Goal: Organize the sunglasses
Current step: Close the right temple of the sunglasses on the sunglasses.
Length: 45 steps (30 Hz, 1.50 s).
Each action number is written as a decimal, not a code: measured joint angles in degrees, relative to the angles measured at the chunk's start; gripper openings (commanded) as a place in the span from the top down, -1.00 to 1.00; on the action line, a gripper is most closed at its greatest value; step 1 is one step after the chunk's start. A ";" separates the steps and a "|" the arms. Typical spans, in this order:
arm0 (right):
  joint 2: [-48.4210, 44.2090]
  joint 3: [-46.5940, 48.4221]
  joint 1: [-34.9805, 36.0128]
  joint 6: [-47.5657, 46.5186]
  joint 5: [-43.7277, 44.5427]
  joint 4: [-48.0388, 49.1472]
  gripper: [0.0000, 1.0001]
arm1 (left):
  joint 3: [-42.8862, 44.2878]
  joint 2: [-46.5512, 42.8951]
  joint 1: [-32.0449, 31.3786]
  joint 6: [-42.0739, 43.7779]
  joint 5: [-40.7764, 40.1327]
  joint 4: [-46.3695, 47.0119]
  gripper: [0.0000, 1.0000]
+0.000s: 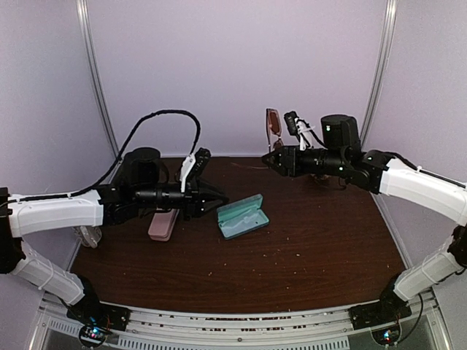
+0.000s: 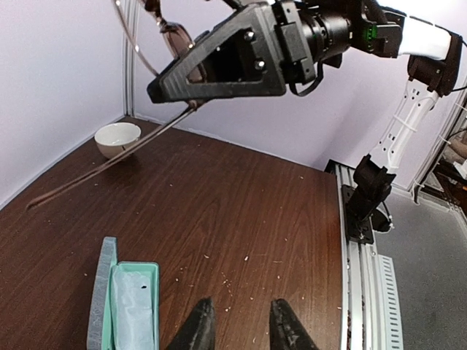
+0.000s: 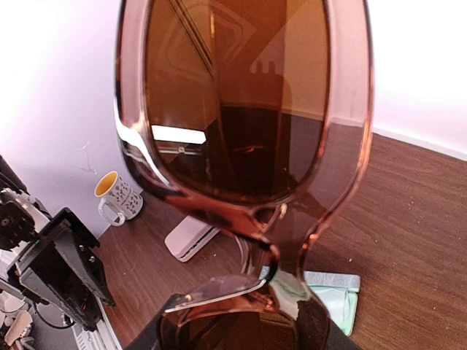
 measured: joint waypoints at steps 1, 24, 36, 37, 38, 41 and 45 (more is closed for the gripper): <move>-0.42 -0.39 0.00 0.09 -0.02 0.87 0.16 | -0.02 0.07 0.00 0.26 -0.35 -0.24 0.45; -2.25 -8.35 0.94 7.48 -18.86 11.98 0.17 | 3.72 8.72 0.00 2.34 -12.59 0.07 0.64; -1.73 -8.35 3.10 5.86 -22.82 9.51 0.18 | 4.72 9.68 0.00 2.23 -15.21 1.51 0.64; -1.46 -8.37 3.50 5.75 -23.17 9.29 0.19 | 4.72 9.68 0.00 2.14 -15.32 1.51 0.65; -1.14 -8.35 3.78 5.60 -23.54 9.11 0.19 | 4.72 9.70 0.00 2.03 -15.37 1.55 0.64; 0.17 -8.15 4.59 5.16 -24.26 8.28 0.19 | 4.72 9.86 0.00 1.95 -15.37 1.57 0.64; 2.23 -7.69 5.42 4.26 -24.76 7.10 0.19 | 5.42 10.56 0.00 1.92 -15.39 1.49 0.64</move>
